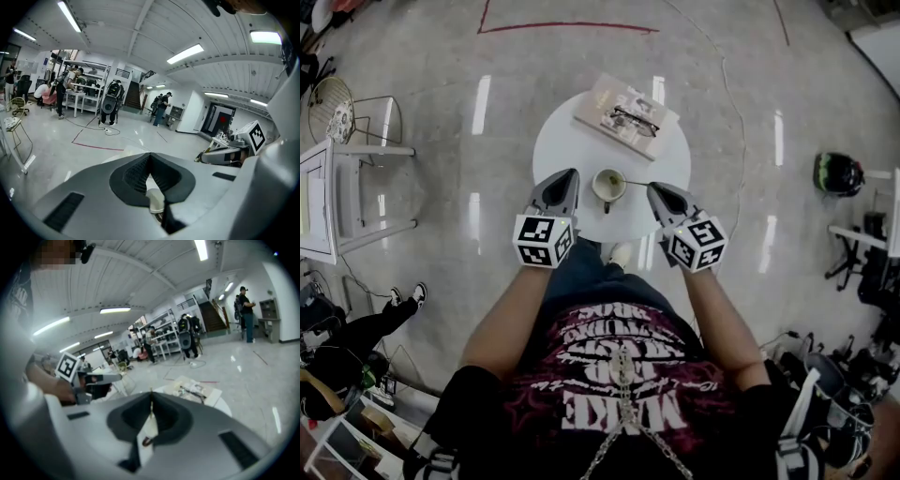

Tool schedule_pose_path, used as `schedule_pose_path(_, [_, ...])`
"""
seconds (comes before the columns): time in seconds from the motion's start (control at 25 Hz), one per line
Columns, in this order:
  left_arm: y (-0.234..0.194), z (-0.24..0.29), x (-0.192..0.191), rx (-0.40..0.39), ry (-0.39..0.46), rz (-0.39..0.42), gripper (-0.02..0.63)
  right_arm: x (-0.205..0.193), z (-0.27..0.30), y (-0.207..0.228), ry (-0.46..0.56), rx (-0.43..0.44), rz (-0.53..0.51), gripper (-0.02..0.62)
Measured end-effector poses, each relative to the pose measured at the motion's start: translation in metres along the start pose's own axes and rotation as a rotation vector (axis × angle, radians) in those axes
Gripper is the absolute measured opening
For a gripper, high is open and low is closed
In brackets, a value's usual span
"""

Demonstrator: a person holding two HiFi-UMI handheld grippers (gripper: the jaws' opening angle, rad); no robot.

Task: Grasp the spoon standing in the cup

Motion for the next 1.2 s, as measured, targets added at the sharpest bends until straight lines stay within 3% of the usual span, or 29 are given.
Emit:
schedule_pose_path(0.6, [-0.015, 0.029, -0.043, -0.022, -0.116, -0.006, 0.025, -0.063, 0.050, 0.040, -0.097, -0.034, 0.134, 0.035])
schedule_pose_path(1.2, [-0.020, 0.036, -0.053, -0.024, -0.152, -0.011, 0.025, -0.093, 0.072, 0.050, -0.162, -0.027, 0.127, 0.038])
Point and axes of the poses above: the fingertips, and each gripper's own axes: z forward along the fingers, y to its right, x out of its top, the point moved 10 cm from there along -z, backward along the fingers, and after that the axes turned 1 degree about x, right-handed, at the moved point
